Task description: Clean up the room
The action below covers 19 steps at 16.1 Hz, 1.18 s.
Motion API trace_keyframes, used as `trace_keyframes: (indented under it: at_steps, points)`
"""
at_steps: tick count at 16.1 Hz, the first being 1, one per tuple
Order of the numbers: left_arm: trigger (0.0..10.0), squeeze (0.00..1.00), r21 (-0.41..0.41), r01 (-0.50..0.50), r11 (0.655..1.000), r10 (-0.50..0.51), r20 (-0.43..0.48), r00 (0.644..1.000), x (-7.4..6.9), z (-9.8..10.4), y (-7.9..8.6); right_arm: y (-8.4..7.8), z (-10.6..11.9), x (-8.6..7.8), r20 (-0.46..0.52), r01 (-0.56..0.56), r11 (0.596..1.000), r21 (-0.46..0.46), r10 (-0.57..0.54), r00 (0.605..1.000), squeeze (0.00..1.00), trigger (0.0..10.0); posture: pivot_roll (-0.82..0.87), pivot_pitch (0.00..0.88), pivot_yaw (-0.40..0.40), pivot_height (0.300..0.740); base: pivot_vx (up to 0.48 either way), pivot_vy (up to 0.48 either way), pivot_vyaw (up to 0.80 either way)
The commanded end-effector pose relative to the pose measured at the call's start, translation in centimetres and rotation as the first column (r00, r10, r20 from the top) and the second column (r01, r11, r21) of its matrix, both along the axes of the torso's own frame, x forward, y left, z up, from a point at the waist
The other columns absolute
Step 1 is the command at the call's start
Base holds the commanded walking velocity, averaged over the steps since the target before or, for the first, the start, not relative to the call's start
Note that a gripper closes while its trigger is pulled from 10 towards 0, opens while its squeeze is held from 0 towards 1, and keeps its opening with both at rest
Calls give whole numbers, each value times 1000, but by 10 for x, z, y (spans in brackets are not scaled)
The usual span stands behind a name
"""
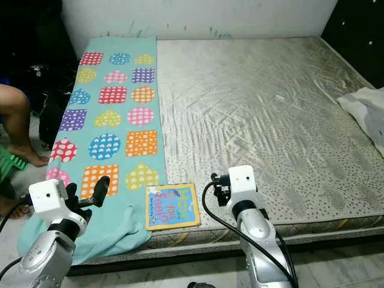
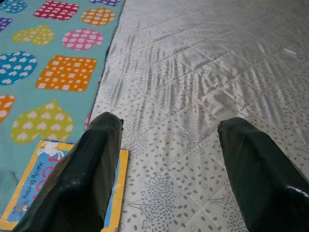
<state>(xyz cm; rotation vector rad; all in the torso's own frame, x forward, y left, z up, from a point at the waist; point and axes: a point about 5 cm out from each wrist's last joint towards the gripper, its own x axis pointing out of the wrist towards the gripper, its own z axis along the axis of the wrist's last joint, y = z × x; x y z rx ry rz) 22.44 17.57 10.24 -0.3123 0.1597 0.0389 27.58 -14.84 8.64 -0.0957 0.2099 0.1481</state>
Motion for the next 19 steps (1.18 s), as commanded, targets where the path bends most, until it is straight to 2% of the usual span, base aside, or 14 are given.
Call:
trace_keyframes:
  at_steps: [1, 17, 19]
  points:
    - [10000, 0, 7, 5, 1000, -5, -2, 1000, 1, 1, 0, 1, 1, 1, 2, -2, 1000, -4, 2, 1000, 0, 10000, -102, 136, -6, 740, 0, 0, 0]
    - [10000, 0, 7, 5, 1000, -5, -2, 1000, 1, 1, 0, 1, 1, 1, 2, -2, 1000, -4, 2, 1000, 0, 10000, -102, 136, -6, 740, 0, 0, 0]
    - [10000, 0, 30, -35, 999, 34, 13, 999, 7, 2, 3, 6, 3, 8, 28, -36, 999, -23, 36, 999, 0, 10000, -103, 122, -9, 720, 0, 0, 0]
